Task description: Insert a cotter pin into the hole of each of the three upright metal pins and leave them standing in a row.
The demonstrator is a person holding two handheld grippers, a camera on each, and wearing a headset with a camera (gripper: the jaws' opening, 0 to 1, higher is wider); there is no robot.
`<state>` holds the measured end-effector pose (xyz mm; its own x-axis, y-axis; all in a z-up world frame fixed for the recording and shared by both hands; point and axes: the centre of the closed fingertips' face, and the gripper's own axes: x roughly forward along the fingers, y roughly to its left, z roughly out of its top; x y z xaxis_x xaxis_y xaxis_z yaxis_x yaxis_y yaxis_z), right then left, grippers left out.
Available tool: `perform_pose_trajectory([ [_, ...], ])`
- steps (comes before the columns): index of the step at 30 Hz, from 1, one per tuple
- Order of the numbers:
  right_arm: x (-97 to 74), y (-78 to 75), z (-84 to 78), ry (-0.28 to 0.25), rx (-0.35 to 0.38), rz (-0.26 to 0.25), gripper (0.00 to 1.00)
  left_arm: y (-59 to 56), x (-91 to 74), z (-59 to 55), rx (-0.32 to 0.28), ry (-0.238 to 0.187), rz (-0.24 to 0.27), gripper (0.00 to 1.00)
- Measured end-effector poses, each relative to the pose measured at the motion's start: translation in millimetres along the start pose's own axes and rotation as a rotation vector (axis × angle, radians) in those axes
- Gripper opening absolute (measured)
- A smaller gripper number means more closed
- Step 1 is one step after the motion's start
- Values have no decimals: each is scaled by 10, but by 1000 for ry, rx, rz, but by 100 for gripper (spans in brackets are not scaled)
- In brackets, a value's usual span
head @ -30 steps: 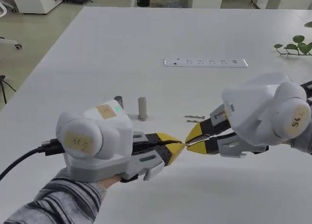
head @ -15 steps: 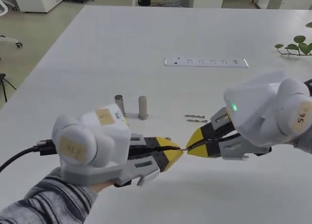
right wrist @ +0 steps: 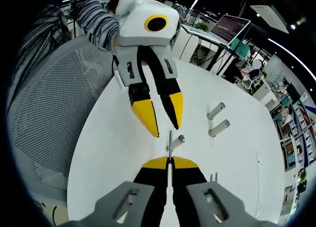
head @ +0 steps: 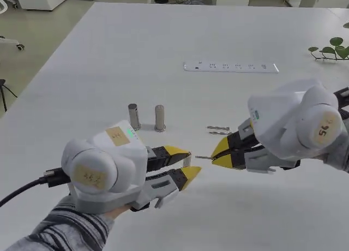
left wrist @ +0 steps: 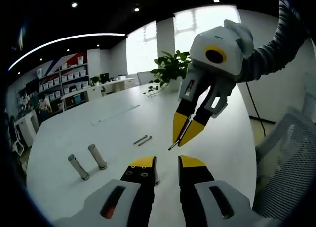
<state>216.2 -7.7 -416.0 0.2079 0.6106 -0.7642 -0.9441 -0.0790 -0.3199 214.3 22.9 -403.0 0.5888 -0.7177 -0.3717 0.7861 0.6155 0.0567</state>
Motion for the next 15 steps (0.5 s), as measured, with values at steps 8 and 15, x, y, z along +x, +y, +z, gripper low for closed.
perform_pose_trajectory([
  [8, 104, -84, -181, 54, 38, -30, 0, 189, 7, -91, -23, 4, 154, 17],
  [15, 215, -131, -305, 93, 40, -38, 0, 234, 114, -259, -99, 34, 198, 18],
])
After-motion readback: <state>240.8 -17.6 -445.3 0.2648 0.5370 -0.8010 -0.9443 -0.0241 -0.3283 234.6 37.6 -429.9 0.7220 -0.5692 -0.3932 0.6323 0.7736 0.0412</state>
